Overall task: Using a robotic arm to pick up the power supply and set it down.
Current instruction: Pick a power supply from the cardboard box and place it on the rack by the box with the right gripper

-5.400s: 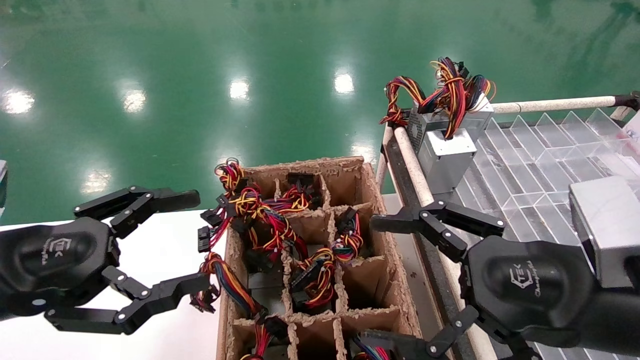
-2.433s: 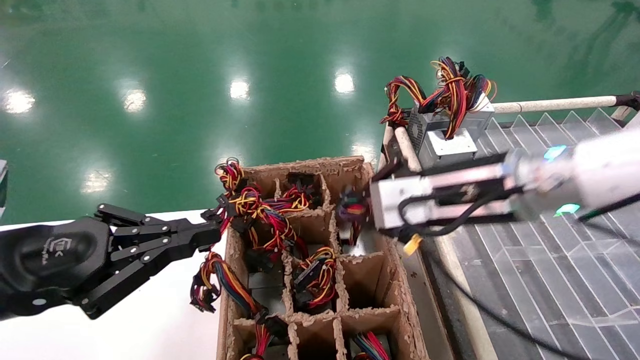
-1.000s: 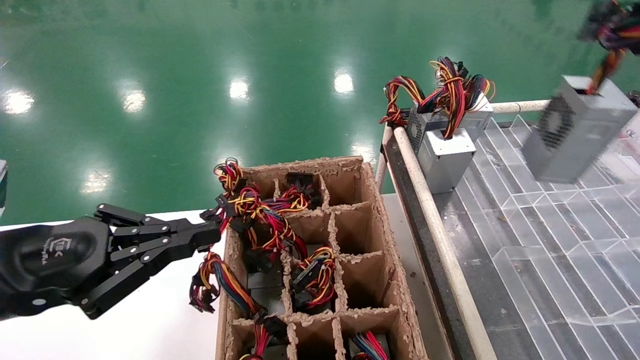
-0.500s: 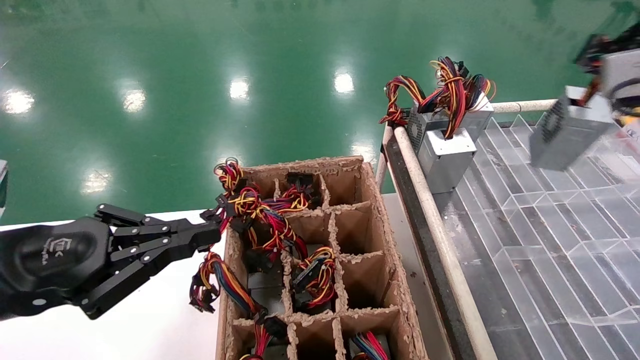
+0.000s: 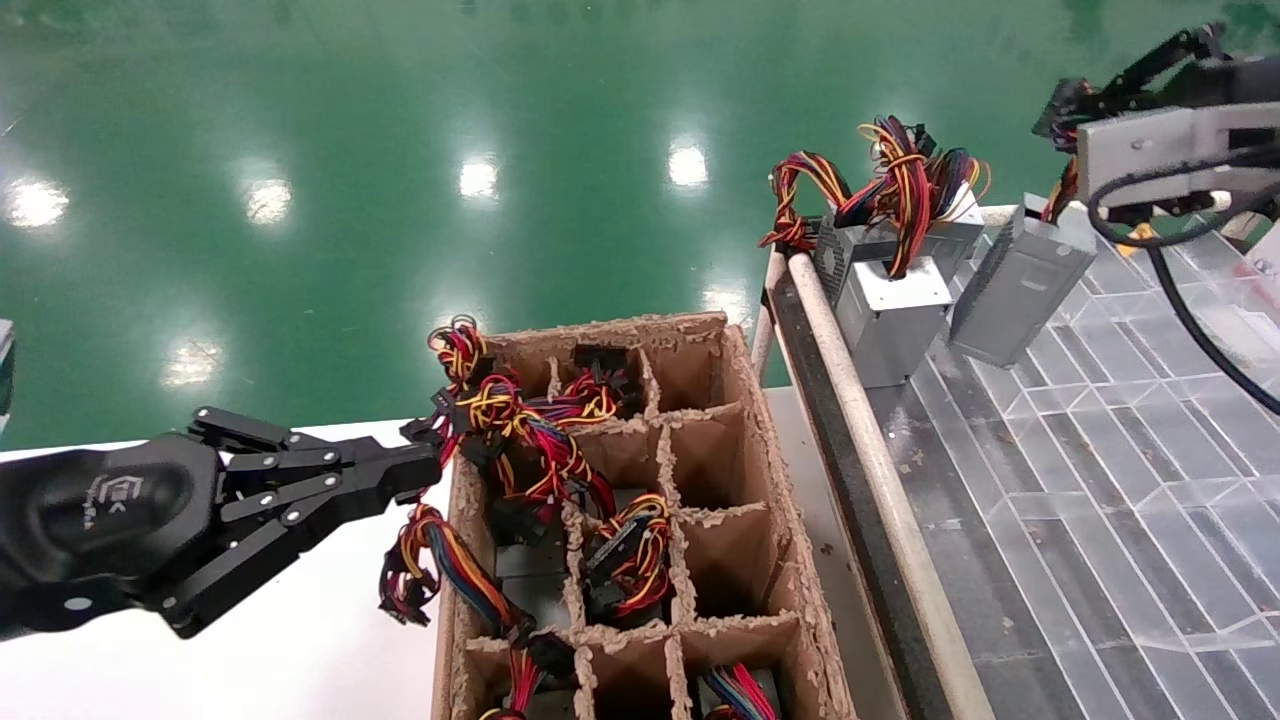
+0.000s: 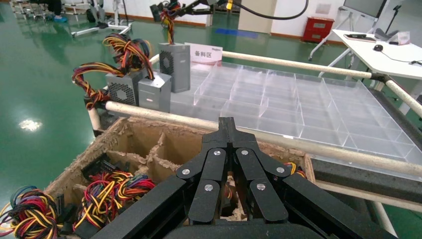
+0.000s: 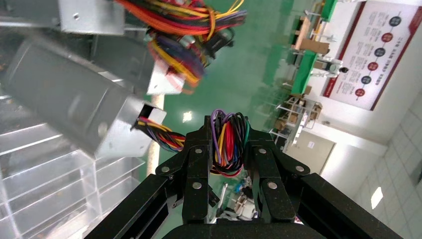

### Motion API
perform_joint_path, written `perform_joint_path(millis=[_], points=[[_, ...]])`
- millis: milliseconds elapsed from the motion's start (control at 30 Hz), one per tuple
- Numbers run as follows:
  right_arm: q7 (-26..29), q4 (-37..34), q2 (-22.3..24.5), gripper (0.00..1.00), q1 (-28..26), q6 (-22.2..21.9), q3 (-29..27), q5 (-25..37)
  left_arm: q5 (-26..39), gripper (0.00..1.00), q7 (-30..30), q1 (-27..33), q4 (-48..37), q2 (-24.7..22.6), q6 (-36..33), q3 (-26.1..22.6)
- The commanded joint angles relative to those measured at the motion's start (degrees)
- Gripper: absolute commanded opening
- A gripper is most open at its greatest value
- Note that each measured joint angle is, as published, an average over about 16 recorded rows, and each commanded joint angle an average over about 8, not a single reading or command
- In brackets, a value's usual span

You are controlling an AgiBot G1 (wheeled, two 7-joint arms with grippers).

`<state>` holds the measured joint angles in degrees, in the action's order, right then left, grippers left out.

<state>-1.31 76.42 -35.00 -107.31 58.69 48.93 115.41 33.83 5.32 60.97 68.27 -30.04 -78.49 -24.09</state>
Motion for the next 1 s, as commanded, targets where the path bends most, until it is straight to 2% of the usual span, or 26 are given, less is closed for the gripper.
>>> perform_joint_path(millis=[33, 600, 1000], points=[[0.0, 0.1, -0.3, 0.00, -0.1, 0.2, 0.0, -0.1, 0.0, 0.00, 0.0, 0.0, 0.0, 0.0, 0.0, 0.0], [0.1, -0.5, -4.7, 0.00, 2.5, -2.5, 1.0, -1.1, 0.0, 0.00, 0.0, 0.0, 0.0, 0.0, 0.0, 0.0], [1.2, -0.1, -6.1, 0.00, 3.3, -3.2, 1.3, -0.8, 0.0, 0.00, 0.0, 0.0, 0.0, 0.0, 0.0, 0.0]])
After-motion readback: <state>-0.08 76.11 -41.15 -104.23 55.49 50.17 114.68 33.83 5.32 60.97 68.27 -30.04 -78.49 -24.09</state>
